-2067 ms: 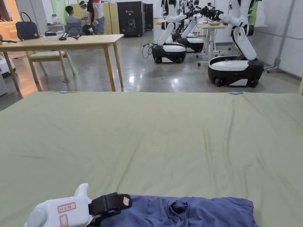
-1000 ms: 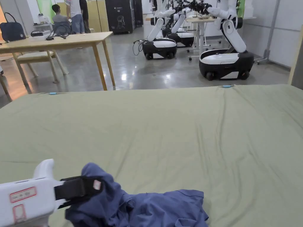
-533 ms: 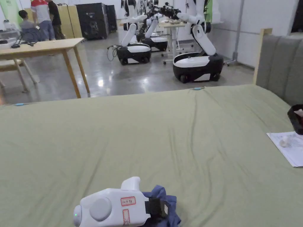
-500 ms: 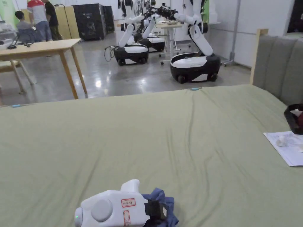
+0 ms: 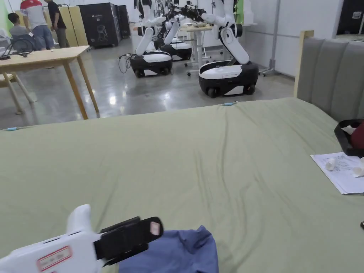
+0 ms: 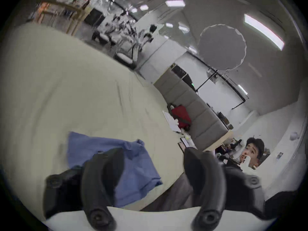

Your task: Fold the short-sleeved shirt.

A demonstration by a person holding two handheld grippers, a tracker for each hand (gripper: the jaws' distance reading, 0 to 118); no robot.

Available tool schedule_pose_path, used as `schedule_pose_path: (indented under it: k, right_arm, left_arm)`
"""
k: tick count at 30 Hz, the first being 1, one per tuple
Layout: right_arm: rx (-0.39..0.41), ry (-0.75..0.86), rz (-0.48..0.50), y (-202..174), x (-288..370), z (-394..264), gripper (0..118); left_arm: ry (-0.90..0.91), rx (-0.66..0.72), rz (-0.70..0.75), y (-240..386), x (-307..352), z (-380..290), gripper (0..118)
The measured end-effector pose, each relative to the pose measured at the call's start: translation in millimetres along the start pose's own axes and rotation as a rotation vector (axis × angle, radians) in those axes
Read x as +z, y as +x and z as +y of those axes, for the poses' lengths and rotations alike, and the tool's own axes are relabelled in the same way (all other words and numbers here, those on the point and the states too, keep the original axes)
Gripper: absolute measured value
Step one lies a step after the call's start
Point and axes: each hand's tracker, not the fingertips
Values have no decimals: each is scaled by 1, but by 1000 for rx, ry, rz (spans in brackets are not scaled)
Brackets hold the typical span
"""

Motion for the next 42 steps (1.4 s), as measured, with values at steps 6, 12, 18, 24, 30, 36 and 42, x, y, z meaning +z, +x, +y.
schedule_pose_path:
  k: [6, 12, 18, 24, 30, 36, 42]
  right_arm:
    - [11, -3, 52, -15, -15, 6, 1]
    - [28, 23, 94, -28, -17, 16, 1]
    - [22, 25, 86, -27, -3, 12, 1]
    - [-16, 18, 44, -8, 15, 3, 1]
    - [11, 13, 91, -13, 8, 8, 1]
    - [-91, 21, 508, -61, -51, 14, 1]
    - [-116, -199, 714, -138, -152, -10, 1]
  left_arm:
    - [-1, -34, 116, -21, 54, -13, 0]
    - [-77, -122, 87, 15, 6, -6, 0]
    - [-290, -187, 100, 23, -124, -32, 0]
    - [-417, -165, 216, 9, -197, -67, 0]
    - [-325, -191, 181, 30, -165, -51, 0]
    - [-154, -161, 101, 31, -54, -33, 0]
    - [-18, -119, 289, 1, 45, -50, 0]
